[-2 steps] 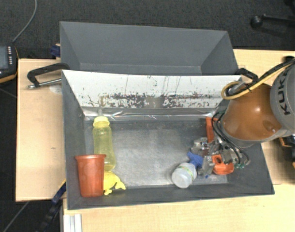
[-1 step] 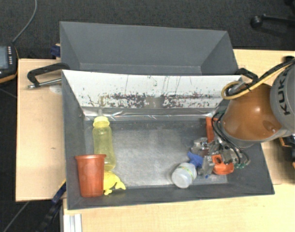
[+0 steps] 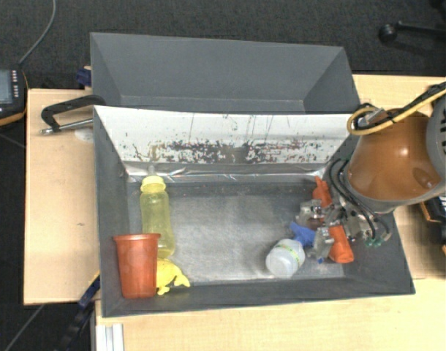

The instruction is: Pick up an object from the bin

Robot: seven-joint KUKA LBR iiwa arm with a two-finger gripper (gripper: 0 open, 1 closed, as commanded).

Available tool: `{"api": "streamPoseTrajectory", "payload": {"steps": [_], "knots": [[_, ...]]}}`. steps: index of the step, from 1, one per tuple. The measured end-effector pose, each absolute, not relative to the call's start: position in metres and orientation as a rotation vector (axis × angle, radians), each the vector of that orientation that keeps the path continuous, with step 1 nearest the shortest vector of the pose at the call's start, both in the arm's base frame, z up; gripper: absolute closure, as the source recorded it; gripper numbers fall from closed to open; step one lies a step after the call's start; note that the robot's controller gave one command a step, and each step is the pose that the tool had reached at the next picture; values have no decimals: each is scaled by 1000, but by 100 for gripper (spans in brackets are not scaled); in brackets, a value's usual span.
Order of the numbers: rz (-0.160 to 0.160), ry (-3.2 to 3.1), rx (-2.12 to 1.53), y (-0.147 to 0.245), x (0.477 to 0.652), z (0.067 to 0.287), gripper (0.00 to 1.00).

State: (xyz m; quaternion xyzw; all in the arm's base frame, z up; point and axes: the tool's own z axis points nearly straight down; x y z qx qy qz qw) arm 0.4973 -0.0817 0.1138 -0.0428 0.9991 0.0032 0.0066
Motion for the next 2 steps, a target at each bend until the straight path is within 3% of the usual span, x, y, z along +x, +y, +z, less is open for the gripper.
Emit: {"api": "streamPoseTrajectory", "payload": {"steps": [1, 2], "knots": [[4, 3108, -95, -83, 520, 132, 100], [12, 3129, -97, -85, 512, 159, 100]]}}
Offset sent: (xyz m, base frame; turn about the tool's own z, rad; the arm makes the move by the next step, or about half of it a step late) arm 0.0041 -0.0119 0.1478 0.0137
